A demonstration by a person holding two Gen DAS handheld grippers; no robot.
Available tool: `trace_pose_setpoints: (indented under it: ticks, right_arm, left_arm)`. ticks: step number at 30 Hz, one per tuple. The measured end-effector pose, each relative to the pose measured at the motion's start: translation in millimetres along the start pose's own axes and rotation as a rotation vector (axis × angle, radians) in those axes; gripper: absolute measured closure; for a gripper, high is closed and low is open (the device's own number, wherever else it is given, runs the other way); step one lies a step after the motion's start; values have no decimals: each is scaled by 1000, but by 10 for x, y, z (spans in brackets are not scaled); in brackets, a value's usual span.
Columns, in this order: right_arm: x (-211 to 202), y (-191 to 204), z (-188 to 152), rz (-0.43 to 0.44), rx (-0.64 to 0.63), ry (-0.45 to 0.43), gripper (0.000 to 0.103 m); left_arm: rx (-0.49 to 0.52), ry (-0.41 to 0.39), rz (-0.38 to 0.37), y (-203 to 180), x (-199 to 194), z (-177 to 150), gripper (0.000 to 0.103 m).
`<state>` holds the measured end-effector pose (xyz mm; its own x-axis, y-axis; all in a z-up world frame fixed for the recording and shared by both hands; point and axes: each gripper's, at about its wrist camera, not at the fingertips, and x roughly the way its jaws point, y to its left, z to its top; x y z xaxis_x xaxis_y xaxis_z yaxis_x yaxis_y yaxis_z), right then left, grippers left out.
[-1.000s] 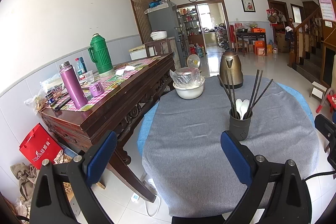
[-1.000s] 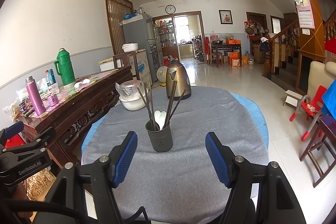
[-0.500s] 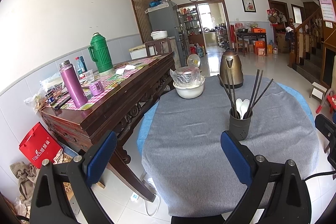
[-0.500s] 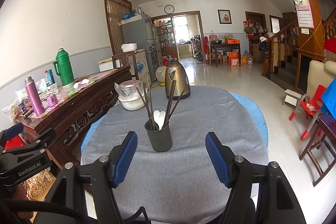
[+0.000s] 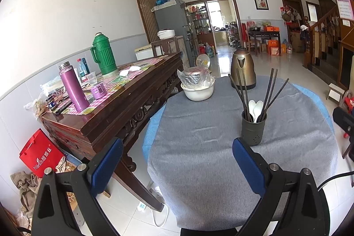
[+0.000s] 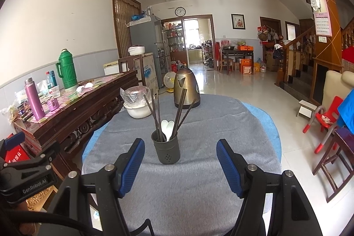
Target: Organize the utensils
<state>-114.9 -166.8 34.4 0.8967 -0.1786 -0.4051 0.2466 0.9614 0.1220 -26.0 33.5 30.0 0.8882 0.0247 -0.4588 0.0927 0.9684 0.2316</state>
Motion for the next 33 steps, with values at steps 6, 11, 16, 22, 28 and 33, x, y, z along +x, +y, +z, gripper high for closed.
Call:
trace_pose_setpoints:
  ticks: [6, 11, 16, 22, 28, 33]
  right_arm:
    - [185, 12, 39, -4, -14, 19, 32]
    - [370, 10, 54, -8, -19, 35, 32]
    - [560, 7, 88, -2, -18, 51, 32]
    - [744, 97, 172, 5, -42, 50, 32]
    - [946, 222, 253, 15, -90, 38, 32]
    - [1079, 265, 261, 22, -112, 37, 32]
  left_arm:
    - [-1, 19, -1, -60, 194, 51, 4]
    - [-7, 44, 4, -84, 411, 89, 4]
    - [-33, 64, 11, -41, 636, 156, 4]
    - [-61, 77, 31, -1, 858, 247, 4]
    - [-105, 99, 48, 56, 1065, 317, 4]
    - [-120, 117, 62, 47, 1196, 373, 4]
